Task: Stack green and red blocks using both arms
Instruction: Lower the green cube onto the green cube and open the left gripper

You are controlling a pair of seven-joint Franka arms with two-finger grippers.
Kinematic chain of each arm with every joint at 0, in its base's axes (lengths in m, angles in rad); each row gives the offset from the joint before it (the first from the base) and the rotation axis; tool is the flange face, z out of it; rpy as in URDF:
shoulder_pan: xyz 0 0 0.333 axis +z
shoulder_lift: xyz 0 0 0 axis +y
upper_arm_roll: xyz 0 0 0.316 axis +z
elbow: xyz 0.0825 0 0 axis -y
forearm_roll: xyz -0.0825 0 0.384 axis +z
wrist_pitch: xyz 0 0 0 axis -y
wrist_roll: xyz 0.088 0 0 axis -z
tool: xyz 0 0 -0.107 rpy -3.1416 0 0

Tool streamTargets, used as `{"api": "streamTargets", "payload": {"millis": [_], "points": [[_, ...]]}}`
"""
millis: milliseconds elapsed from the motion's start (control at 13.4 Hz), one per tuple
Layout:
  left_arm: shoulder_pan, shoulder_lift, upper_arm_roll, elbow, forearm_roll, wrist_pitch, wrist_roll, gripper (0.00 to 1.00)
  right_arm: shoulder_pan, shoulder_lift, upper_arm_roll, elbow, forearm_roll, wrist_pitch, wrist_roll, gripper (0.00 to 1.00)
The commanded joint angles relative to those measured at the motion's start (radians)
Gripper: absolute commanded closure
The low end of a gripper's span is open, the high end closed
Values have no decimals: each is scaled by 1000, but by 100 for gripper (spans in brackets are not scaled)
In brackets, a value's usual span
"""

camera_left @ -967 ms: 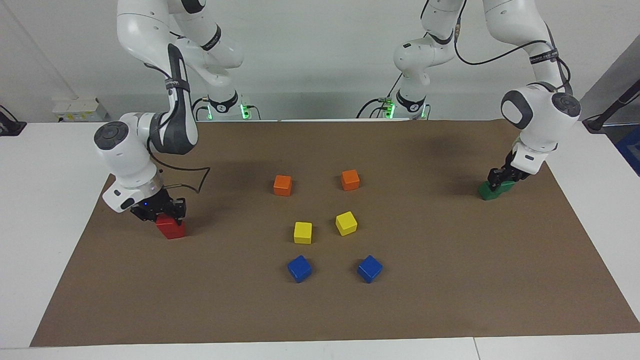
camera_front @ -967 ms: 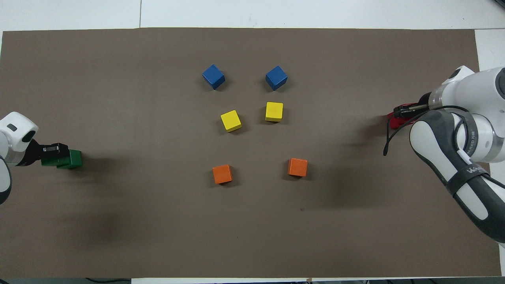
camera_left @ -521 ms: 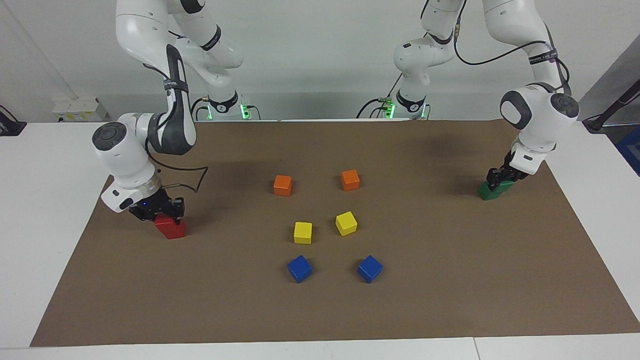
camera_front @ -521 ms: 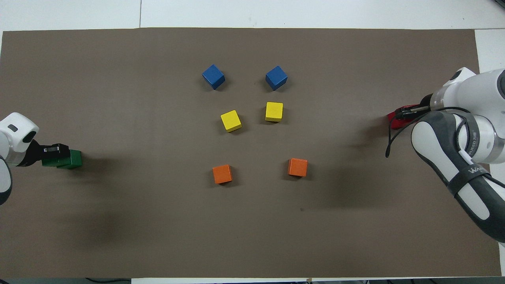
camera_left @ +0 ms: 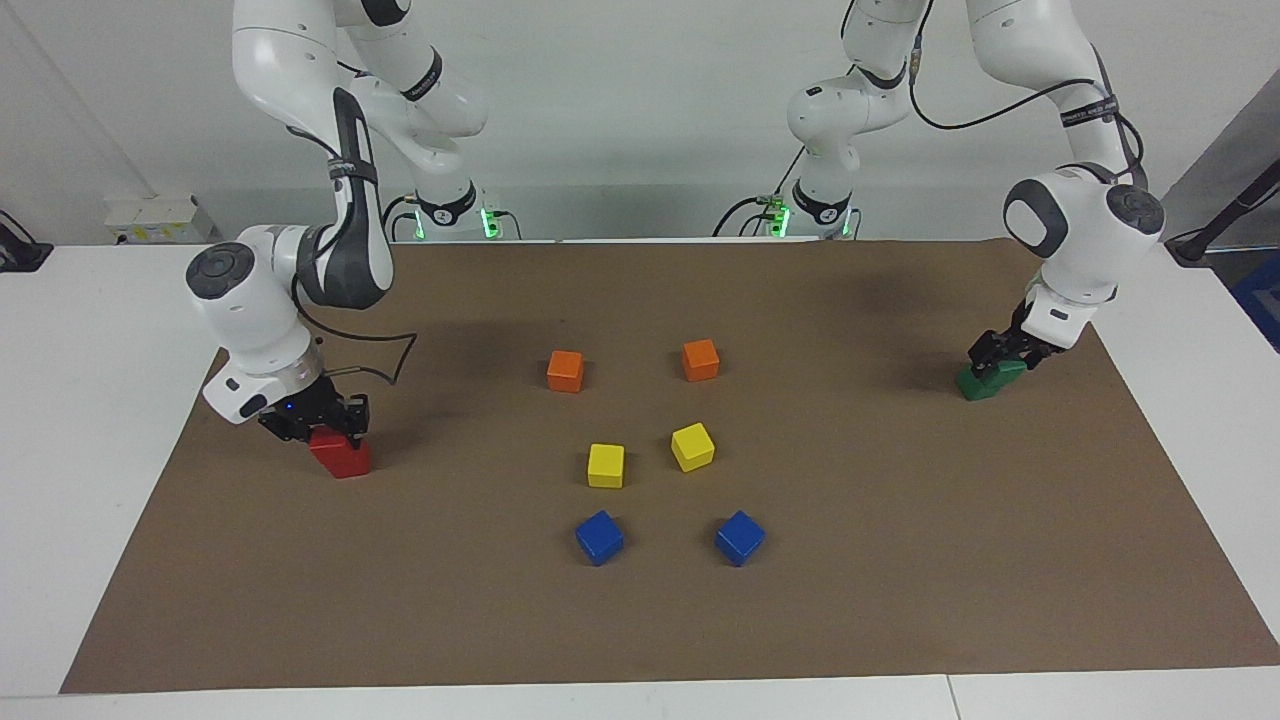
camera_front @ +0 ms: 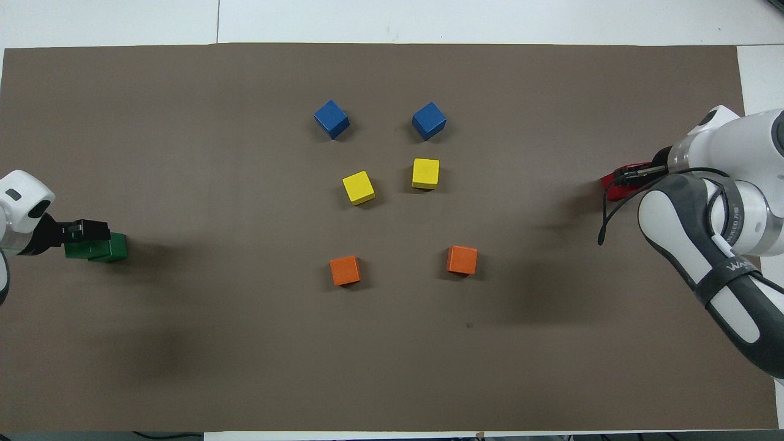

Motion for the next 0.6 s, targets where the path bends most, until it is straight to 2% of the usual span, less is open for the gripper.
{"api": "streamTargets", "payload": {"millis": [0,149,372,521], "points": [[13,-17,-10,172,9,-214,22,0,-10,-16,6,-38,-2,24,-29,100],[-1,-37,-11,274,8,-314,19,0,-12,-16,6,-38,-2,24,-29,100],[-37,-108,-26,287,3,-334,7,0,-12,-16,8,-38,-2,24,-29,100],[-80,-96,-28,375,3,-423,-19,0,-12,-16,6,-38,-2,24,-27,87]]}}
